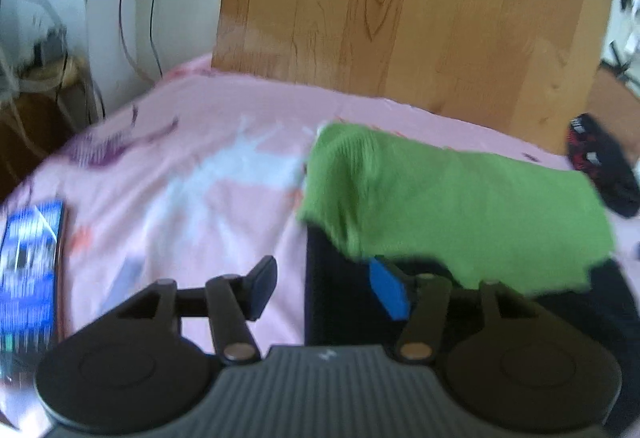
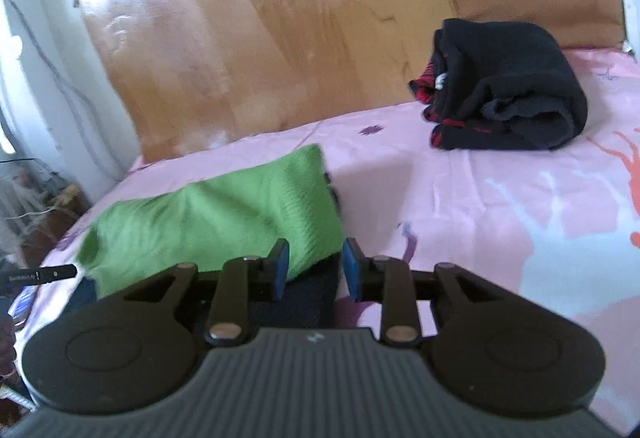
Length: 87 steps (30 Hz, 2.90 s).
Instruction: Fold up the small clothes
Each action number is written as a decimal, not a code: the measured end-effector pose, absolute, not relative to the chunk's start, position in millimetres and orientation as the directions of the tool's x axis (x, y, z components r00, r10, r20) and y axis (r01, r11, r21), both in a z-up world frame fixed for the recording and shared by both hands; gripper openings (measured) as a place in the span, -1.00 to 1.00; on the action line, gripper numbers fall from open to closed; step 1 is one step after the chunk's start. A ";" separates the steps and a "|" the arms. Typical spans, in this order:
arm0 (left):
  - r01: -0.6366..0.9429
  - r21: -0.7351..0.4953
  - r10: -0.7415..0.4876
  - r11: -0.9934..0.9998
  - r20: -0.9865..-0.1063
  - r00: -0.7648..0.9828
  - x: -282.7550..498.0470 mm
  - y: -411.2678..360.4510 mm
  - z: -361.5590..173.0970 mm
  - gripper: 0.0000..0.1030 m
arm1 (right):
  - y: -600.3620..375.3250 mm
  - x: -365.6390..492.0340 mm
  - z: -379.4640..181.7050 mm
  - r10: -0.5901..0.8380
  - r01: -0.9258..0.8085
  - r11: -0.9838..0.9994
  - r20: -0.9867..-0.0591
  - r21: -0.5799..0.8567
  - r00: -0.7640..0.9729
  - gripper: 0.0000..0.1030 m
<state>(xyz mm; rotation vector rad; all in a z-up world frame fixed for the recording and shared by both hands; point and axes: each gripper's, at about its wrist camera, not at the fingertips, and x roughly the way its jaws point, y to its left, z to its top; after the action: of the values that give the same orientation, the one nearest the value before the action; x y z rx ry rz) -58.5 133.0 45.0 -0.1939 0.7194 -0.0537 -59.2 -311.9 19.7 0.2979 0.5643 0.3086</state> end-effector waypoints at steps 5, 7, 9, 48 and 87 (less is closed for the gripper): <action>0.030 -0.338 -0.256 0.941 -0.650 0.716 -116.0 159.9 44.8 0.16 | -308.2 -77.1 14.9 0.505 -0.325 0.852 -0.481 0.410 0.716 -0.36; 0.013 -0.370 -0.270 0.929 -0.654 0.706 -132.4 167.0 43.1 0.17 | -303.3 -82.1 10.6 0.544 -0.356 0.830 -0.481 0.429 0.688 -0.36; -0.013 -0.397 -0.277 0.918 -0.664 0.694 -143.6 172.4 38.7 0.17 | -297.0 -84.1 6.7 0.570 -0.376 0.814 -0.482 0.443 0.666 -0.36; 0.053 -0.662 -0.532 0.747 -0.549 0.644 -120.7 179.4 53.1 -0.82 | -297.4 -169.4 -3.6 0.583 -0.401 0.811 -0.537 0.425 0.609 -0.82; 0.040 -0.272 -0.190 0.962 -0.553 0.811 55.0 78.3 47.4 0.06 | -306.9 38.5 -13.4 0.399 -0.037 0.778 -0.449 0.627 0.800 0.42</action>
<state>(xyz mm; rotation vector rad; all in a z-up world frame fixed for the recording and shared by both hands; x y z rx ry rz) 55.0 78.3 47.4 -0.2538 0.6139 -0.1241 38.5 -306.9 -13.4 0.6424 0.6056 0.2517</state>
